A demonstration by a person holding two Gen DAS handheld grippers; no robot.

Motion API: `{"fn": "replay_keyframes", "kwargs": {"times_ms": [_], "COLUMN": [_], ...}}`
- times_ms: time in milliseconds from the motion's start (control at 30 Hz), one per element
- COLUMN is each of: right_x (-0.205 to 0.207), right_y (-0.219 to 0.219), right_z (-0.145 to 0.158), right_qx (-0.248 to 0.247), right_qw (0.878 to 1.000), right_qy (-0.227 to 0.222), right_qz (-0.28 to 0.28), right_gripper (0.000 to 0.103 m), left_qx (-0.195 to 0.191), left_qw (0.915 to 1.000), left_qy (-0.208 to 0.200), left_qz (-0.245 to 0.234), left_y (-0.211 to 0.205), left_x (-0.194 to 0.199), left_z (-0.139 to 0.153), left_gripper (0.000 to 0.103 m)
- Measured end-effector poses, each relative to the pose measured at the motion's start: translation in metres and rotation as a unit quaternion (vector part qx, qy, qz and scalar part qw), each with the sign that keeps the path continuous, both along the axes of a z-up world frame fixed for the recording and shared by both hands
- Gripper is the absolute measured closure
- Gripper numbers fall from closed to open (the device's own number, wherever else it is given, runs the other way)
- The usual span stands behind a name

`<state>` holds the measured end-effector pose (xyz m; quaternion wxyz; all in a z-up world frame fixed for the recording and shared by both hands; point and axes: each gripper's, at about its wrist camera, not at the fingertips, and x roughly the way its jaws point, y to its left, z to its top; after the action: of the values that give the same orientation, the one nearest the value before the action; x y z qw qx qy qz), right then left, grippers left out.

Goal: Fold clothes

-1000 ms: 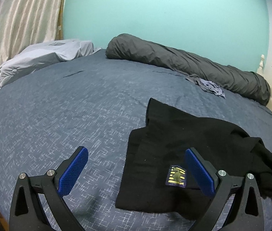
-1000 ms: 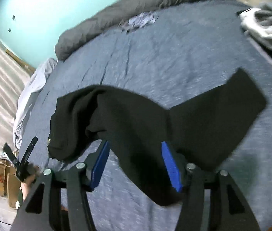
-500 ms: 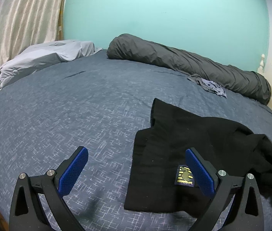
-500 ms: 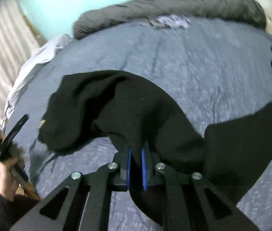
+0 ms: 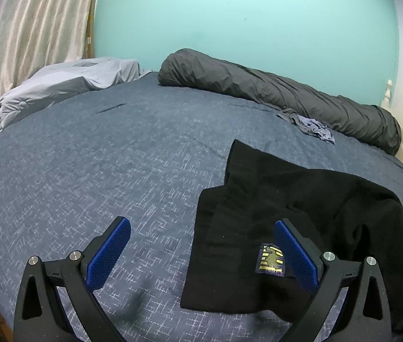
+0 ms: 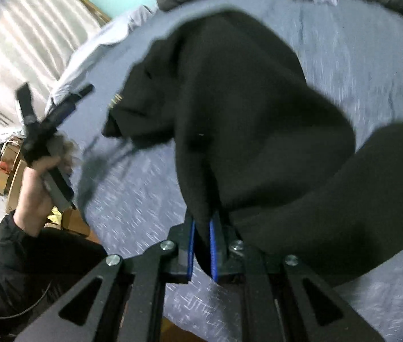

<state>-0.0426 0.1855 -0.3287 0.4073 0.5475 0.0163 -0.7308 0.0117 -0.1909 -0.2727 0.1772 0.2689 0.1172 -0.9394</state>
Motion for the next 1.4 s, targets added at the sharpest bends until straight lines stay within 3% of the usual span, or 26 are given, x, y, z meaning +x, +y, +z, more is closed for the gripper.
{"fn": "replay_keyframes", "kwargs": {"times_ms": [100, 267, 400, 567, 733, 933, 1133, 1200, 1300, 1400], "right_x": [-0.005, -0.017, -0.054, -0.108, -0.129, -0.098, -0.072, -0.080, -0.091, -0.103], "right_y": [0.008, 0.042, 0.062, 0.060, 0.045, 0.017, -0.001, 0.002, 0.006, 0.014], "right_z": [0.007, 0.055, 0.076, 0.051, 0.017, 0.006, 0.002, 0.000, 0.006, 0.011], "right_qx": [-0.013, -0.075, -0.065, -0.039, 0.001, 0.000, 0.023, 0.026, 0.049, 0.031], "right_qw": [1.000, 0.994, 0.987, 0.976, 0.980, 0.994, 0.999, 0.997, 0.993, 0.990], "right_qy": [0.001, 0.052, 0.086, 0.050, 0.019, 0.005, -0.009, -0.019, 0.013, 0.023], "right_qz": [-0.016, -0.052, -0.119, -0.209, -0.197, -0.105, -0.047, -0.066, -0.106, -0.138], "right_gripper": [0.090, 0.080, 0.074, 0.074, 0.074, 0.080, 0.080, 0.078, 0.060, 0.060], "left_qx": [-0.001, 0.007, 0.007, 0.002, 0.000, 0.008, 0.009, 0.006, 0.004, 0.005], "left_qw": [1.0000, 1.0000, 1.0000, 1.0000, 1.0000, 1.0000, 0.9999, 0.9999, 1.0000, 1.0000], "left_qy": [-0.001, 0.001, 0.001, 0.001, 0.002, 0.004, 0.003, 0.004, 0.002, 0.001], "left_qz": [0.000, 0.007, 0.004, 0.000, -0.002, -0.001, -0.007, -0.009, -0.008, -0.004], "left_y": [-0.001, -0.006, -0.005, -0.003, -0.005, -0.010, -0.006, -0.004, -0.004, -0.007], "left_x": [0.001, 0.000, -0.002, -0.002, -0.001, -0.002, -0.005, -0.005, -0.003, -0.003], "left_z": [-0.001, 0.000, 0.000, 0.000, 0.000, 0.000, 0.000, 0.000, -0.001, -0.002], "left_gripper": [0.000, 0.000, 0.000, 0.000, 0.000, 0.000, 0.000, 0.000, 0.000, 0.000]}}
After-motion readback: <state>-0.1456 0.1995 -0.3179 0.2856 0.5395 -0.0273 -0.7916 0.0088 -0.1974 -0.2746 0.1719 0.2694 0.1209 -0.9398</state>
